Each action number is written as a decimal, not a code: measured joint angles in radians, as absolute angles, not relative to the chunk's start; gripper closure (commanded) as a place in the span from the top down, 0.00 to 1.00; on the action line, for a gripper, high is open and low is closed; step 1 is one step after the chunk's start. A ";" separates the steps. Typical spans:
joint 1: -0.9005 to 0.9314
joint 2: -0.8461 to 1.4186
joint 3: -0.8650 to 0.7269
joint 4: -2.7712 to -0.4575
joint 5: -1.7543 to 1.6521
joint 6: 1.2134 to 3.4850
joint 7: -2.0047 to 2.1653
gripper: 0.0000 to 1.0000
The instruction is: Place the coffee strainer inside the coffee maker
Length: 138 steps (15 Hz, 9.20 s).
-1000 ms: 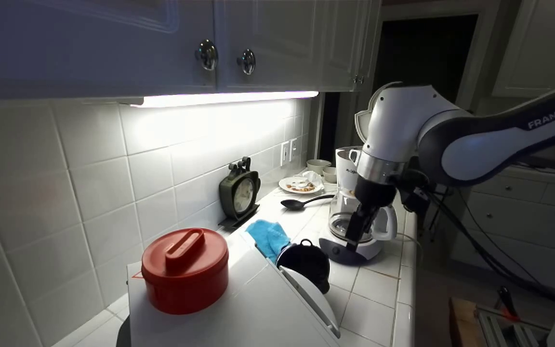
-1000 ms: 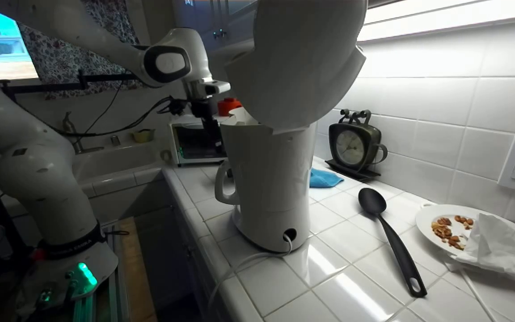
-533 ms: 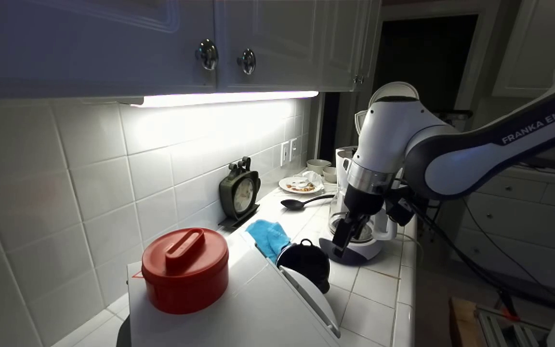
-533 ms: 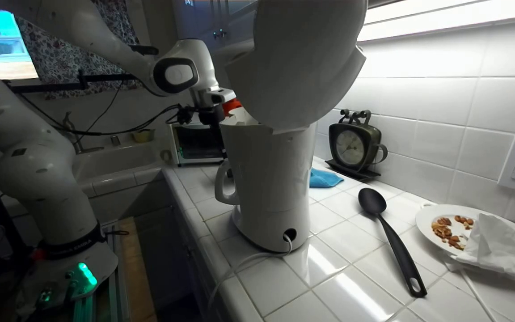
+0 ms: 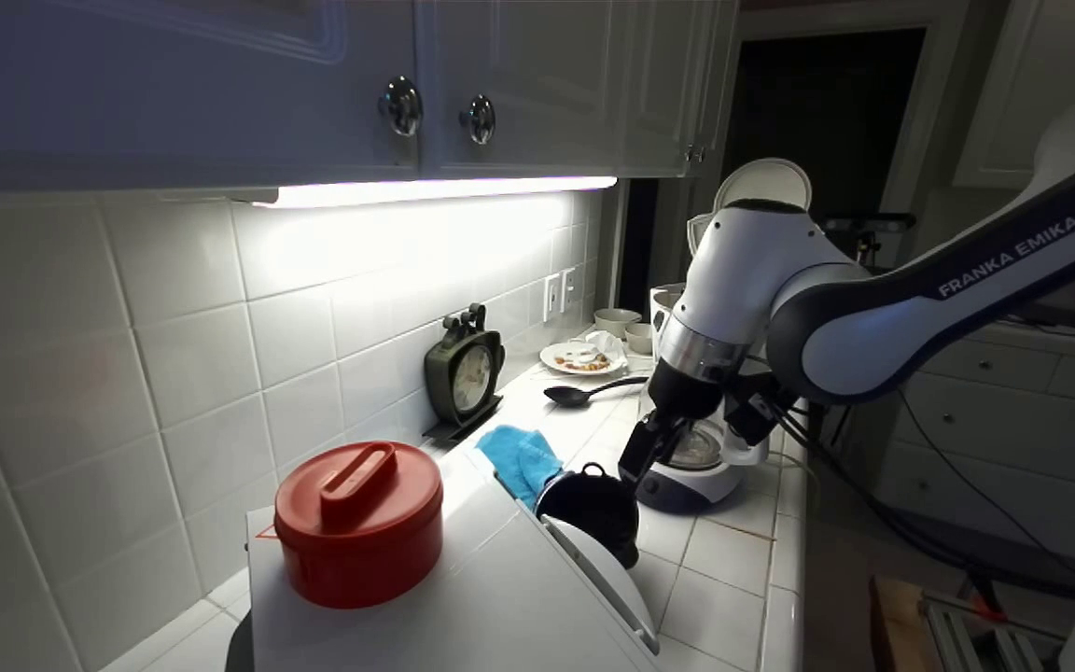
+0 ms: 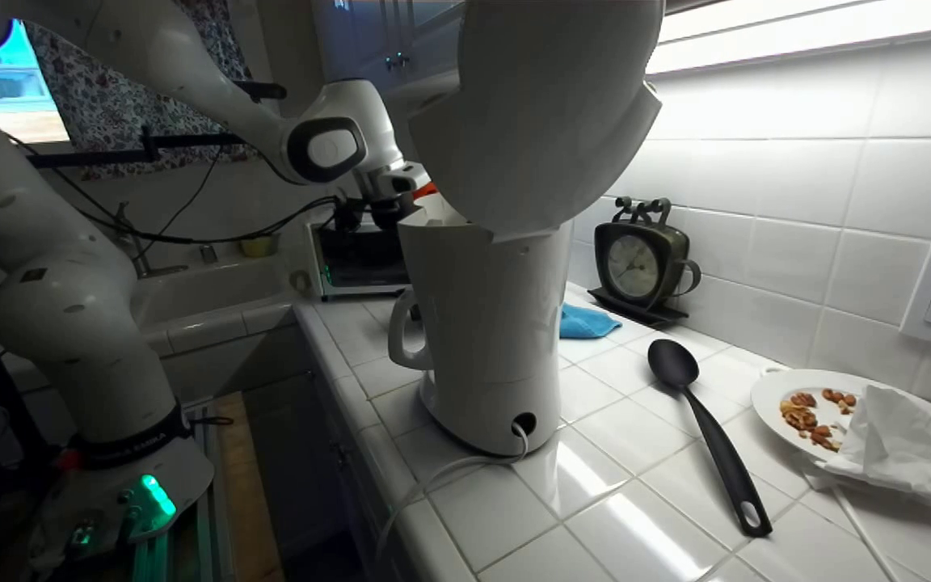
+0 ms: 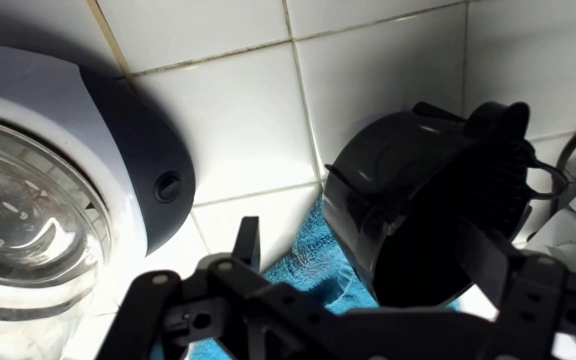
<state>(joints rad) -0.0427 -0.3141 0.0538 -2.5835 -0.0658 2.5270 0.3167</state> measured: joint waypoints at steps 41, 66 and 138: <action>-0.191 -0.665 0.005 -2.393 -0.051 1.986 0.264 0.09; -0.287 -0.744 -0.147 -2.341 -0.022 2.060 0.312 0.03; -0.393 -0.671 -0.176 -2.293 -0.096 2.007 0.336 1.00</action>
<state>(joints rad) -0.3928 -0.6715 -0.1755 -2.2934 -0.0955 2.0072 0.3360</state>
